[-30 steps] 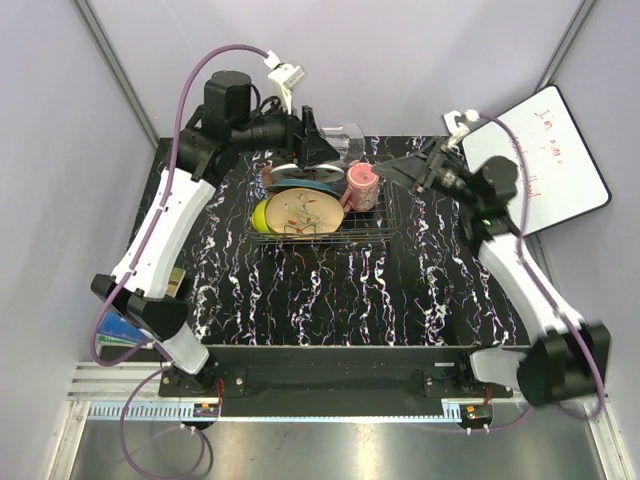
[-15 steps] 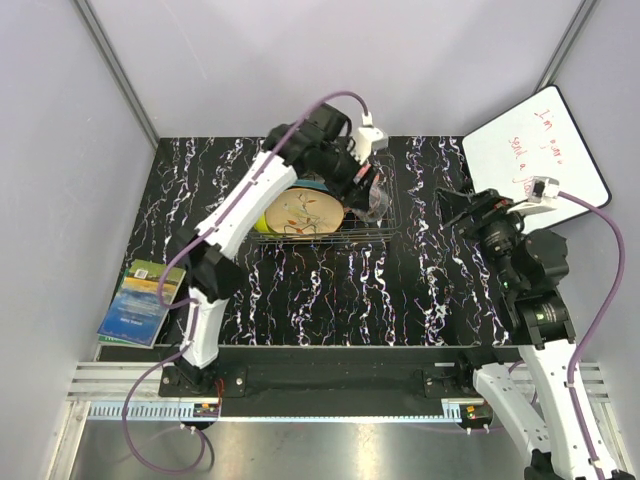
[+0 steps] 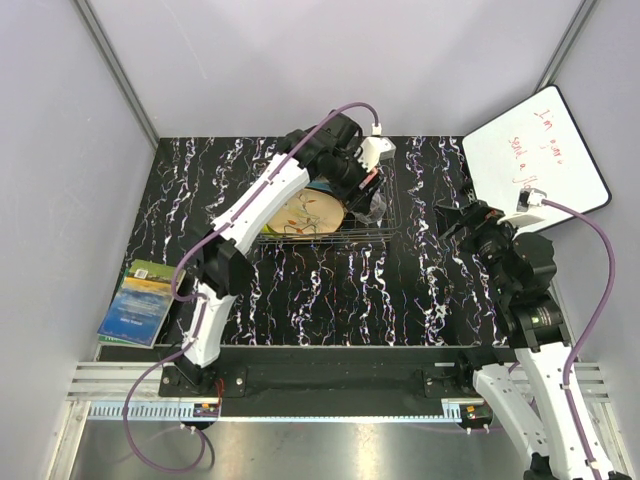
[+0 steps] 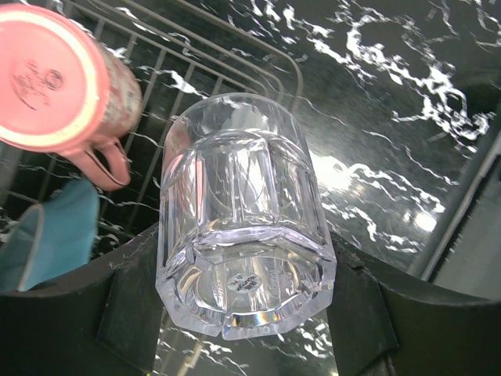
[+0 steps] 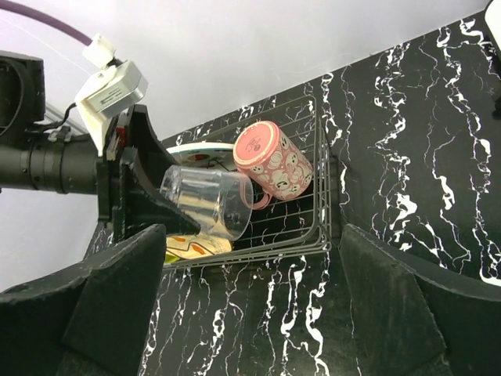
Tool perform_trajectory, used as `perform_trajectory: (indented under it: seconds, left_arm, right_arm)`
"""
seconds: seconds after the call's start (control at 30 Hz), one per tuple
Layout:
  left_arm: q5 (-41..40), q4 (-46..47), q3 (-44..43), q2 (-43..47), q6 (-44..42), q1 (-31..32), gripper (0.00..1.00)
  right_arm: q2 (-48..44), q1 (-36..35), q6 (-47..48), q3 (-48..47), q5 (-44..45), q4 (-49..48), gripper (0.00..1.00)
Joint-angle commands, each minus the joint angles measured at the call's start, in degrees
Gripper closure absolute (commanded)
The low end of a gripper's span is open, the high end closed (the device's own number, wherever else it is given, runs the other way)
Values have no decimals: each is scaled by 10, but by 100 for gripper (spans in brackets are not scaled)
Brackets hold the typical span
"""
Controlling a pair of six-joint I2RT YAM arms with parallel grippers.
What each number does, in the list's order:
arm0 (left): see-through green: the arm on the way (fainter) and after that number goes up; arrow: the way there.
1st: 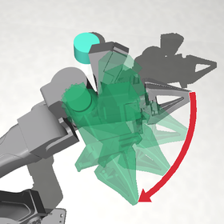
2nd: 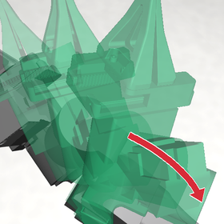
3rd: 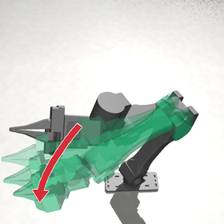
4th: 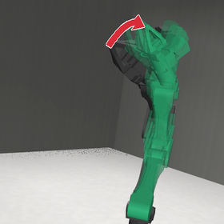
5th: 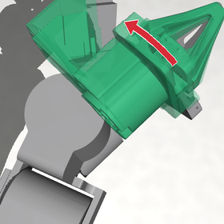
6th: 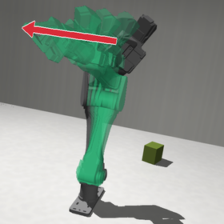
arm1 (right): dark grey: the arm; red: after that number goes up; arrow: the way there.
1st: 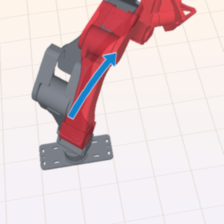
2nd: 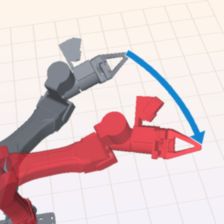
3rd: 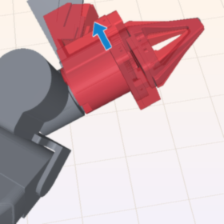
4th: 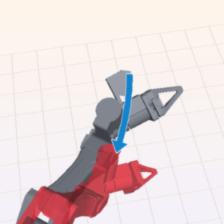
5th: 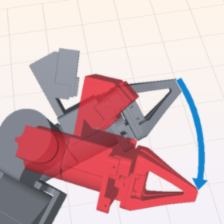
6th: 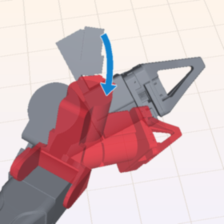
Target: Load the mixed dishes into the dish rack
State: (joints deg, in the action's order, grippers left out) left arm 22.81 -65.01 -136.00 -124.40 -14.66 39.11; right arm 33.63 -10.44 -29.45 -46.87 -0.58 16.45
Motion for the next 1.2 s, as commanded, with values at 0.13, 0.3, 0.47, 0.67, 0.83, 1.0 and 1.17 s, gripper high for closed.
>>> perform_trajectory:
  seconds: [0.13, 0.3, 0.47, 0.67, 0.83, 1.0, 1.17]
  left_arm:
    - [-43, 82, -25, -44, -5, 4, 100]
    - [-67, 104, -19, -58, -5, 6, 100]
    - [-84, 133, 13, -55, -10, 6, 100]
    - [-123, 141, 49, -58, -28, 16, 100]
    - [-127, 139, 81, -49, -40, 27, 100]
    - [-109, 134, 120, -28, -56, 38, 100]
    - [-71, 113, 138, -14, -79, 45, 100]
  right_arm:
    - [-15, -1, 16, 11, 8, -1, 2]
    - [-21, 0, 30, 7, 8, 14, 2]
    - [-20, 0, 35, 6, 8, 17, 3]
    - [-17, 0, 42, 10, 8, 19, 3]
    - [-11, 0, 40, 10, 8, 19, 3]
    - [-5, 0, 38, 9, 8, 18, 3]
    - [-4, -1, 36, 7, -6, 17, 3]
